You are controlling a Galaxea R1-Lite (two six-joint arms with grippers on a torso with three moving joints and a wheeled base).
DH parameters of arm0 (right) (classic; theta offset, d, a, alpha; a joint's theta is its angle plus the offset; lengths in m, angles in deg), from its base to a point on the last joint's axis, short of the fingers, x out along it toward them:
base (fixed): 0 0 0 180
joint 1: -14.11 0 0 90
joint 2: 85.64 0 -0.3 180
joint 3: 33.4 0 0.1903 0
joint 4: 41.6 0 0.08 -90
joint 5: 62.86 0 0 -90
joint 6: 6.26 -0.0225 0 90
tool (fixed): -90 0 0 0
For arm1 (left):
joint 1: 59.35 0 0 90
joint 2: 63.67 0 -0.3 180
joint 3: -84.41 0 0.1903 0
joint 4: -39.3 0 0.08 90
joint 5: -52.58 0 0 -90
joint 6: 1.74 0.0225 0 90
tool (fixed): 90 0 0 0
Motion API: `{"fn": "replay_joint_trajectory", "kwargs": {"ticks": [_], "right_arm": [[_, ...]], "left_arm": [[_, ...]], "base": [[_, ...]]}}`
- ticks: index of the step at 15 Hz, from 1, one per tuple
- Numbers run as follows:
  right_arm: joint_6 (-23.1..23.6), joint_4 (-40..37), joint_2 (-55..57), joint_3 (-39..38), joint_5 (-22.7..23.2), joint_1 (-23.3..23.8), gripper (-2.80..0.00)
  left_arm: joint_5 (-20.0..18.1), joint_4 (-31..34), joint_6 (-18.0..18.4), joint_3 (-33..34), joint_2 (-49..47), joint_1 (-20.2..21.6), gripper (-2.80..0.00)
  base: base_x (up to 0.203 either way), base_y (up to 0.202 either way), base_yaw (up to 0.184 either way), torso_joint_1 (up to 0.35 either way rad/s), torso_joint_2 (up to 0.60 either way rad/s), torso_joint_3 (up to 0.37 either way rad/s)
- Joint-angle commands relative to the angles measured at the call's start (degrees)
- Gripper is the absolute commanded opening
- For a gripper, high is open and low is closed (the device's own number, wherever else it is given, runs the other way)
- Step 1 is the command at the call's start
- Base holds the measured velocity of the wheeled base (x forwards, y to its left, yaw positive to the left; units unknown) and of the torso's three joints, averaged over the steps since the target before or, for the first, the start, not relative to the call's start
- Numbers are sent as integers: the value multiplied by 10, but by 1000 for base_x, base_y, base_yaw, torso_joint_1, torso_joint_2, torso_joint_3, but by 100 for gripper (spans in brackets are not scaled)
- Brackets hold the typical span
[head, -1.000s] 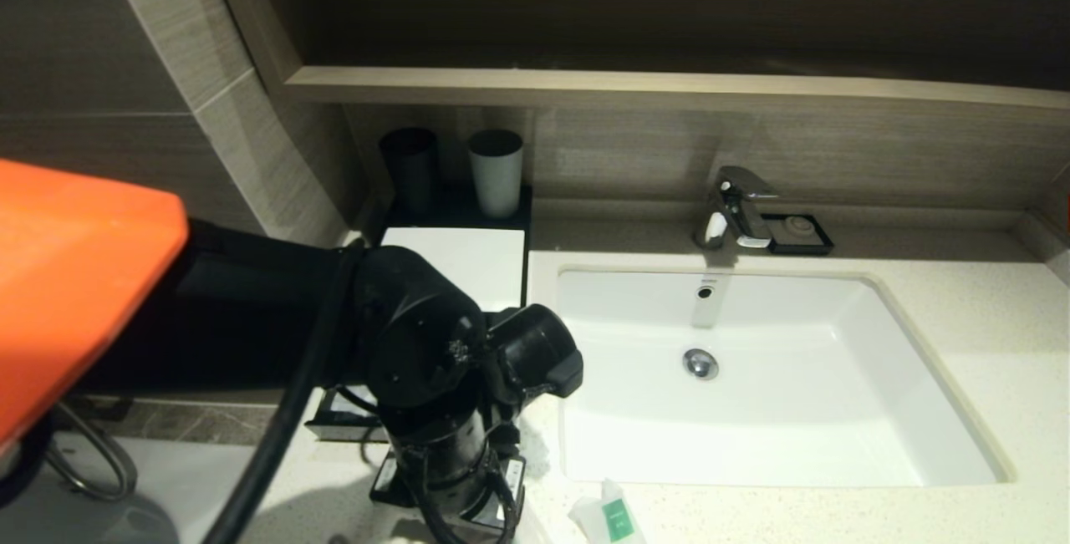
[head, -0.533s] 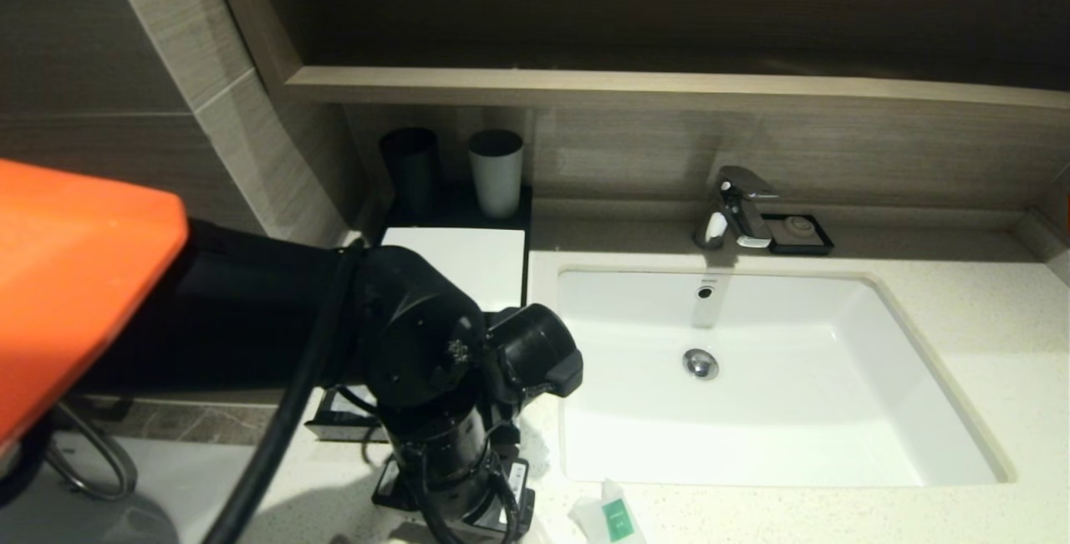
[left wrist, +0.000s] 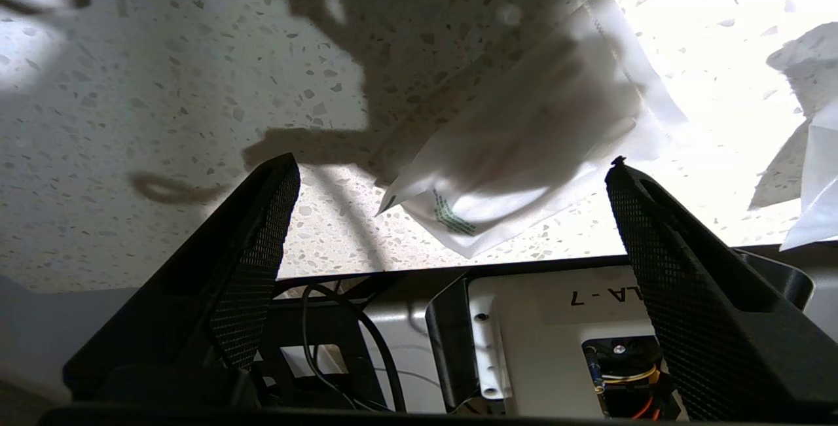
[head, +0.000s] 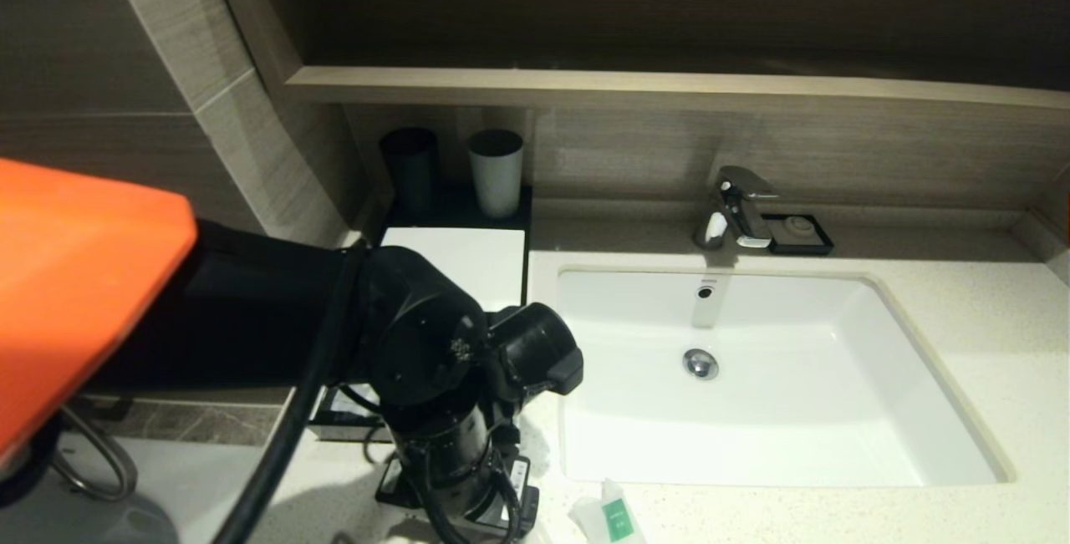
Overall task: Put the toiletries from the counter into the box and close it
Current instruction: Pick up the bathroom toiletry
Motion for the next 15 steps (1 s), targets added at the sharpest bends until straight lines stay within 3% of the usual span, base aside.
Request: {"fn": "replay_joint_trajectory", "kwargs": {"ticks": [1, 15], "right_arm": [[0, 0, 0, 0, 0, 0, -280], [0, 0, 0, 0, 1, 0, -280]], "left_arm": [[1, 3, -3, 1, -7, 0, 0], [2, 3, 6, 0, -8, 0, 0]], "base": [[0, 0, 0, 0, 0, 0], [0, 0, 0, 0, 0, 0]]}}
